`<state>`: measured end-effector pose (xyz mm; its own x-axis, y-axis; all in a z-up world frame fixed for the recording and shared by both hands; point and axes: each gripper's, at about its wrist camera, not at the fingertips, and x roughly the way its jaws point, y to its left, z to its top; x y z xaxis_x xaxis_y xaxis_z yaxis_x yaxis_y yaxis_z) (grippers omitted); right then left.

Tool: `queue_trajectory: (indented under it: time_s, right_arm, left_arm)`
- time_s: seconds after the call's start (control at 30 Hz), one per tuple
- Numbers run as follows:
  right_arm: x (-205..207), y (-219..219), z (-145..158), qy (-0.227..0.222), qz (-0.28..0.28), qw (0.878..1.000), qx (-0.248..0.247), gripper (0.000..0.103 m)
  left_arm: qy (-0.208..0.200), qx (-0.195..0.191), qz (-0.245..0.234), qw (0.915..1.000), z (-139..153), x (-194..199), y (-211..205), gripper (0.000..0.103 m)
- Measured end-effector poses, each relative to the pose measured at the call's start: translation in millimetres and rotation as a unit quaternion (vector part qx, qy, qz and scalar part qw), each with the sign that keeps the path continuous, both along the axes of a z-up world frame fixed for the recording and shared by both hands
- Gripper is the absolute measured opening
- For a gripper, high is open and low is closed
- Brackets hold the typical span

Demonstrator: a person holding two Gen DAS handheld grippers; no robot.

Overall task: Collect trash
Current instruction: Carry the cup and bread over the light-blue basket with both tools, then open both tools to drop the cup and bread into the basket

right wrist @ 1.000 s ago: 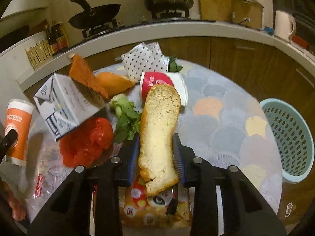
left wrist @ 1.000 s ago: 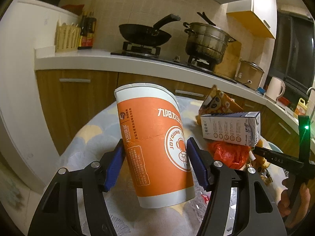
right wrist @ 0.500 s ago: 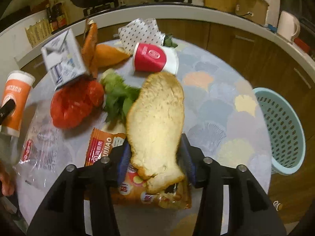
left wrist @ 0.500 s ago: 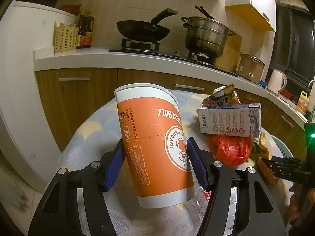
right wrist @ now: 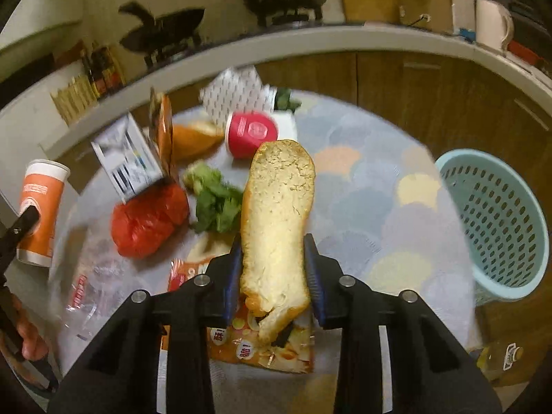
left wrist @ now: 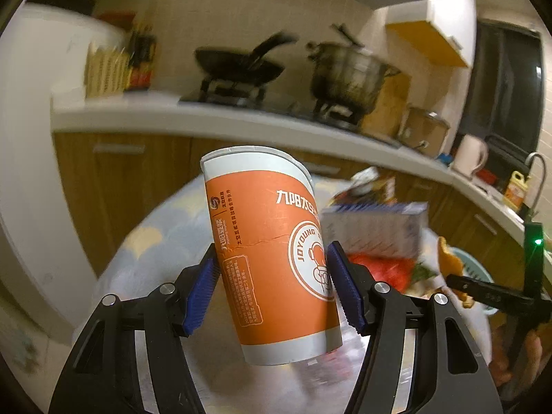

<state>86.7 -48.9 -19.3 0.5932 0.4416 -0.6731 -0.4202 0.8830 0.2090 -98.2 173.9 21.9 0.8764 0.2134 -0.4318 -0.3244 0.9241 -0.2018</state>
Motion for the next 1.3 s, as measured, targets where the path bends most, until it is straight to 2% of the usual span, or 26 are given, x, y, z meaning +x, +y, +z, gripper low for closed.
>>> queue_trajectory:
  time_s: [0.1,0.27,0.43,0.7,0.9,1.17,1.3]
  right_arm:
    - [-2,-12,13,-0.020,-0.012,1.000,0.001,0.030]
    - [0,-49,28,-0.041,-0.048,0.998,0.007,0.030]
    - [10,-93,31,-0.058,-0.104,0.993,-0.024,0.030]
    - [31,-172,21,-0.044,-0.178,0.983,-0.021,0.030]
    - [55,-218,-4,-0.009,-0.219,0.975,-0.016,0.030]
    - [92,-255,-58,0.078,-0.243,0.967,0.003,0.031]
    - [97,-264,-77,0.104,-0.256,0.961,-0.002,0.038]
  left_arm:
    - [-0.014,0.017,-0.031,0.9993,22,8,-27,0.061]
    - [-0.017,0.009,-0.109,0.9939,37,42,-83,0.061]
    - [0.013,0.005,-0.173,0.9849,33,94,-152,0.061]
    - [0.072,-0.028,-0.247,0.9659,17,178,-231,0.061]
    - [0.102,-0.015,-0.269,0.9577,-1,220,-280,0.061]
    - [0.144,-0.003,-0.295,0.9444,-28,264,-326,0.062]
    - [0.168,0.008,-0.305,0.9374,-45,279,-342,0.062]
